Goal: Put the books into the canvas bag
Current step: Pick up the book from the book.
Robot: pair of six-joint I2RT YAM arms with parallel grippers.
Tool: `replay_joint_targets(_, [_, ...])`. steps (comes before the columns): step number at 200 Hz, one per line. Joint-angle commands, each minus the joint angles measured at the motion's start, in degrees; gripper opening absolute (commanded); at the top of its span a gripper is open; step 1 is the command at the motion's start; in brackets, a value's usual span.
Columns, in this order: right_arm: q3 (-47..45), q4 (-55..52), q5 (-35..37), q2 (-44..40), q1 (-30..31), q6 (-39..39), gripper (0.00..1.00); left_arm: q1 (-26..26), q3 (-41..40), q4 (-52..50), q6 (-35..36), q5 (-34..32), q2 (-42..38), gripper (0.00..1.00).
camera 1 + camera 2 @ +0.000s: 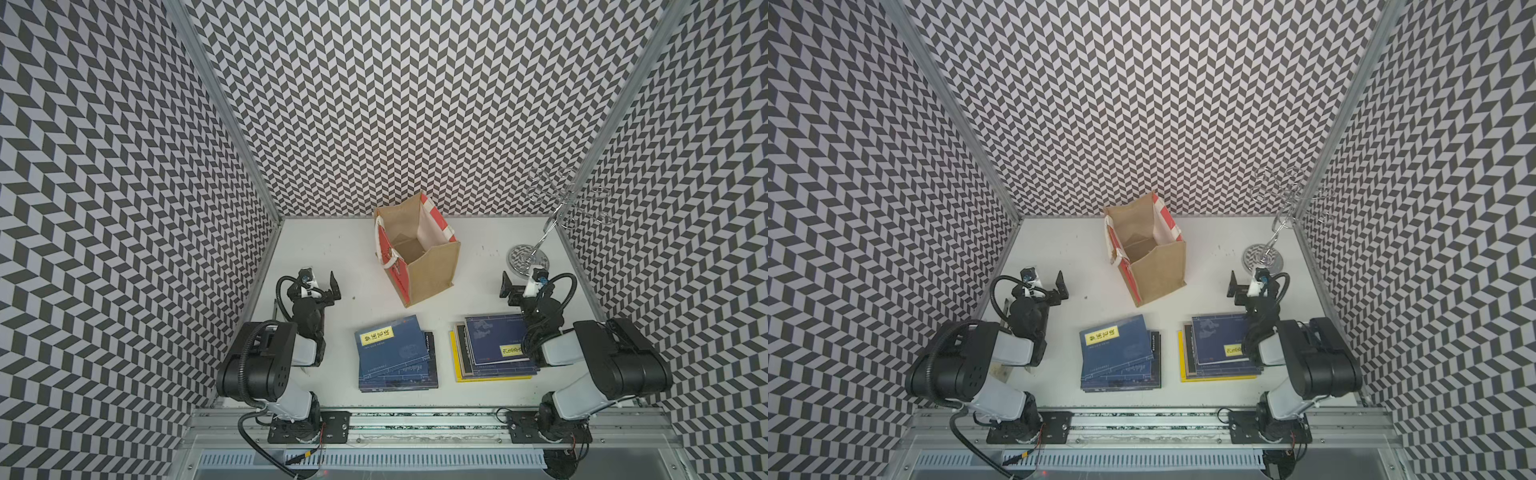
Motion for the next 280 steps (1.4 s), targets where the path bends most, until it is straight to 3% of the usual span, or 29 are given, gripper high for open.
replay_joint_targets(1, [-0.6, 2.3, -0.7, 0.0, -0.2, -0.8, 0.99, 0.2, 0.5, 0.2, 0.2, 0.7, -0.2, 0.99])
replay_joint_targets(249, [-1.2, 3.9, -5.1, -0.3, -0.1, -3.1, 0.99, 0.5, 0.6, 0.6, 0.3, 1.9, -0.4, 1.0])
replay_joint_targets(280, [-1.3, 4.0, -5.1, -0.3, -0.2, -3.1, 1.0, 0.3, 5.0, -9.8, 0.3, 1.2, -2.5, 0.99])
